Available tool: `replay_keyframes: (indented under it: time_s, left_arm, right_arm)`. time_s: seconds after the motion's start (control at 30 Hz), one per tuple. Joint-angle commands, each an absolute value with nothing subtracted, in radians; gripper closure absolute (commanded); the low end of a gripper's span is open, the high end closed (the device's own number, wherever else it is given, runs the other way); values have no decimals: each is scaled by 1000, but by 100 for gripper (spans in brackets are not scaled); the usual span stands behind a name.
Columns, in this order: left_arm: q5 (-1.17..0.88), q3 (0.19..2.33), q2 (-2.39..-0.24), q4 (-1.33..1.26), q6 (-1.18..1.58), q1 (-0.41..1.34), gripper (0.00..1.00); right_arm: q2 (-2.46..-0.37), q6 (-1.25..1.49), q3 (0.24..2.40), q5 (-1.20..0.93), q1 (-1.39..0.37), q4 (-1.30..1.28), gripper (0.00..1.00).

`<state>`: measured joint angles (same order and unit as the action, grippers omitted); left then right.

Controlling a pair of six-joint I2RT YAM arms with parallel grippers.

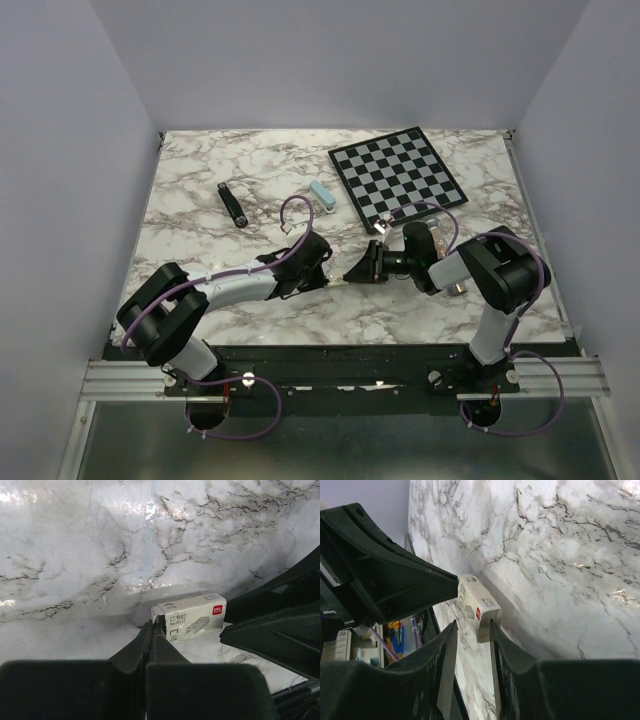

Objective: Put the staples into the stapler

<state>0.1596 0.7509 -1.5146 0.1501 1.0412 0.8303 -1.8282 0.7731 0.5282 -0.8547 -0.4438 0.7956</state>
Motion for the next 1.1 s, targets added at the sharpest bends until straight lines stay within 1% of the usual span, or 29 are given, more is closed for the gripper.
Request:
replay_keyframes:
  time_s: [0.0,0.03,0.1,0.13,0.2,0.3,0.33,0.43,0.7,1.07]
  left_arm:
    - [132,758,-1525,121,1054,828,100]
    - [132,758,-1528,118,1054,827,100]
    - [123,759,-1531,110,1054,830,100]
    - [120,761,-1534,107,1054,831,100]
    - [114,762,-1537,101,1054,834,100]
    - [110,772,-1540,97,1051,841,100]
    - [113,773,-1542,101,1049,841,100]
    - [120,776,-1537,112,1049,841,100]
    - [160,730,-1474,155,1045,821,100]
    - [184,690,-1427,176,1023,796,100]
  right_arm:
    - [-1858,787,541,-890,-459,857,62]
    - [-1861,788,543,-893,-462,861,65]
    - [-1868,798,543,-900,-465,877,66]
    - [-1871,808,543,-902,-465,885,69]
    - [-1878,815,543,-908,-466,903,70]
    - [-1885,816,549,-910,-466,902,76]
    - [-1884,815,552,-910,-468,894,84]
    - [-1876,793,552,-897,-468,858,99]
    - [-1821,729,549,-835,-460,740,99]
    - [-1796,719,535,-839,-442,741,99]
